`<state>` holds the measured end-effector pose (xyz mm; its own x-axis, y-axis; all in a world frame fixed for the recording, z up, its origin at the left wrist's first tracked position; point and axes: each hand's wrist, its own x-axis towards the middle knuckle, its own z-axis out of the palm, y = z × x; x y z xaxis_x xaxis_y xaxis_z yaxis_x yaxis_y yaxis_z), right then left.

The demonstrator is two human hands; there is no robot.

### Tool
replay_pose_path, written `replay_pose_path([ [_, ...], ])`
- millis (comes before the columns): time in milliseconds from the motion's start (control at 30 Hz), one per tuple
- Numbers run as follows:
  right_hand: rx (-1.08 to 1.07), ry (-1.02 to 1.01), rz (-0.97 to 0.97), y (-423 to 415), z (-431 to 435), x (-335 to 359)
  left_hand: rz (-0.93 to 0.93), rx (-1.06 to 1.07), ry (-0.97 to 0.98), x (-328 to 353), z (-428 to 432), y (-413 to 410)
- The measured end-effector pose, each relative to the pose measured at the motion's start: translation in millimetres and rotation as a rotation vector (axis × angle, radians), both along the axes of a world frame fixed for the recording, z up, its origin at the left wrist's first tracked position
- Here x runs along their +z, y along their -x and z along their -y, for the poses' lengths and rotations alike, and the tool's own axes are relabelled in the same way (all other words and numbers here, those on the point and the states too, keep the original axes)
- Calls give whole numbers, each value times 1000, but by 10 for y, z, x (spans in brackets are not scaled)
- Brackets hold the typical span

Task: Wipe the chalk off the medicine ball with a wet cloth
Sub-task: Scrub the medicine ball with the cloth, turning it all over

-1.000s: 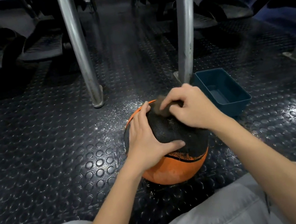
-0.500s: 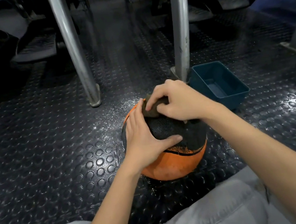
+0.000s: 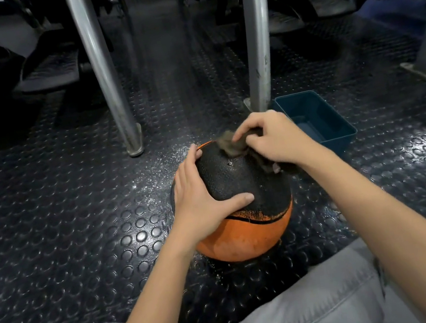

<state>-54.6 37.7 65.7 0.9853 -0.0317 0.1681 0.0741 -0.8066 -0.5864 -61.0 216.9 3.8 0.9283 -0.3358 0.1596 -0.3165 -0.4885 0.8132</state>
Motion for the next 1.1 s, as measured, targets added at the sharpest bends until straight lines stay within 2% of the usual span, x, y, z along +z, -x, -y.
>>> replay_pose_path([
  [67,-133,14,-41,-35,133,-91,-4,4,4,12,19,-21],
  [133,-136,40,-2,15,115,-126,-8,16,5,6,28,-44],
  [267,164,24,82,268,-189,-13,-28,39,44,-25,-48,-95],
  [300,182,30,89,272,-193,-31,-40,41,54,-25,-67,-108],
  [467,-181,41,17,146,246,-241,-71,34,41,-21,-53,-153],
  [500,-173,44,20,181,249,-235,-75,39,42,-20,-46,-164],
  [633,116,-43,52,386,-35,-82,-62,67,45,-36,-75,-187],
  [667,133,-44,47,383,-29,-83,-55,67,51,-34,-88,-189],
  [767,-22,-26,40,298,224,-195,-34,44,53,-30,-90,-193],
  [867,-233,159,94,292,266,-237,-17,55,57,-33,-55,-207],
  [900,-227,142,179,310,209,-201,-14,62,63,-33,-51,-214],
  [967,-24,66,287,366,62,-121,-9,73,72,-39,-75,-225],
  [1033,204,32,194,388,3,-102,-24,63,79,-39,-116,-243],
  [1100,167,73,68,337,97,-146,-71,41,98,-23,-159,-256],
])
